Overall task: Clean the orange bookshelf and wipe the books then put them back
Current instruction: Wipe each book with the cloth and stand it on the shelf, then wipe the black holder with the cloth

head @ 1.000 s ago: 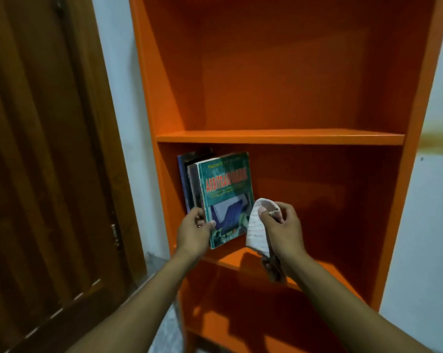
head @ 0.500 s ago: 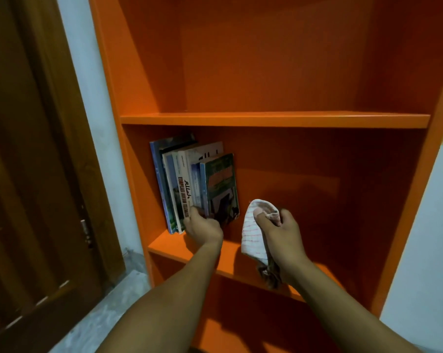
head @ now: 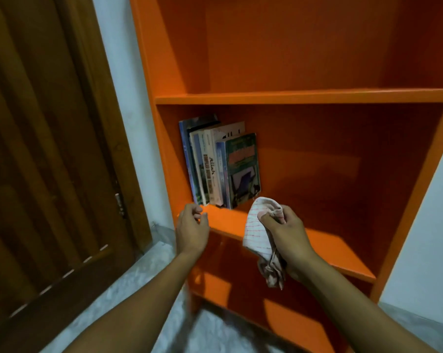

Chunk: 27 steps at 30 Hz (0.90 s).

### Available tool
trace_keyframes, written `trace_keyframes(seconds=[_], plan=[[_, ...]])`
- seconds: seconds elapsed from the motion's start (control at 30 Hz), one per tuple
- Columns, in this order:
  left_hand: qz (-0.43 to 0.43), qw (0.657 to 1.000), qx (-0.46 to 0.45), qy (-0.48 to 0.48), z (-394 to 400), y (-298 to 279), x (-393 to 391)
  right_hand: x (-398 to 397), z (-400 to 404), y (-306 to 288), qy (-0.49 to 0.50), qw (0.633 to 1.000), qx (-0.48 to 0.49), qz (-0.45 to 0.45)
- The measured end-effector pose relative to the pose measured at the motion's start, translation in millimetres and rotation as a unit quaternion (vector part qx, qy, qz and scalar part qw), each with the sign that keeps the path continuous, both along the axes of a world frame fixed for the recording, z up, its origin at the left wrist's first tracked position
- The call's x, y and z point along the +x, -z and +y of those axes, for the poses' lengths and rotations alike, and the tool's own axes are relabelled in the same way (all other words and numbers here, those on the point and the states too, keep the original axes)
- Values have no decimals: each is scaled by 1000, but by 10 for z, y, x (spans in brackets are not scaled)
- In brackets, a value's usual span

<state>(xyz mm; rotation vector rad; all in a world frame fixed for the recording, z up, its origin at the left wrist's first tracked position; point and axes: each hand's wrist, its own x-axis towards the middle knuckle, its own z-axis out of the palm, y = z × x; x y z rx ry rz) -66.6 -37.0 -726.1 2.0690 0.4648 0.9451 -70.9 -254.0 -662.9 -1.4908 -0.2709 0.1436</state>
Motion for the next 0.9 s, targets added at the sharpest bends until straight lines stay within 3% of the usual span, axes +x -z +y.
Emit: trace_keyframes(seconds=[0.17, 0.4, 0.57, 0.9], plan=[[57, 998, -1, -38, 449, 438, -840, -351, 277, 330, -66, 986, 35, 146], [259, 955, -80, -117, 1148, 1382, -1920, -831, 708, 999, -133, 924, 35, 357], [371, 906, -136, -148, 1445, 2017, -2352, -939, 969, 1315, -153, 883, -4, 444], [421, 874, -144, -194, 1698, 2630, -2323, -926, 996, 1741, -144, 853, 71, 496]])
